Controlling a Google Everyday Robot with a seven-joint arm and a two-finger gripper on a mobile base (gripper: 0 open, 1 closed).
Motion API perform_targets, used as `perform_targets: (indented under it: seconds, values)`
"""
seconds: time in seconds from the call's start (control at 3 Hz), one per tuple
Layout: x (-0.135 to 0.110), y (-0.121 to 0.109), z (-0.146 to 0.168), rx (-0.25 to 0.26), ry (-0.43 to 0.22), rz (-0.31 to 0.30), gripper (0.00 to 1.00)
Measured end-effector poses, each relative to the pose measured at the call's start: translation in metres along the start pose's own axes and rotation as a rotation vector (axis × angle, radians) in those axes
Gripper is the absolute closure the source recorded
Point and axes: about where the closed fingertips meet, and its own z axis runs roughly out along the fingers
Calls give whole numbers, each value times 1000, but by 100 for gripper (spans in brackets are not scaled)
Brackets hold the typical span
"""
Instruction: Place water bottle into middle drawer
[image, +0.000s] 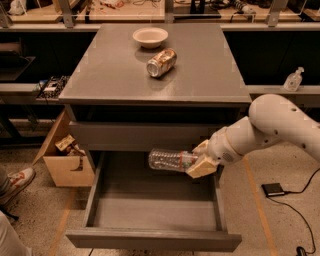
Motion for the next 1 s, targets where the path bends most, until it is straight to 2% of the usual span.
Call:
perform_targets:
  seconds: [0.33, 0.67, 1.0]
  values:
    - [33, 3, 47, -24, 66, 17, 100]
    - [56, 3, 92, -42, 85, 44, 100]
    - [57, 3, 96, -46, 80, 49, 100]
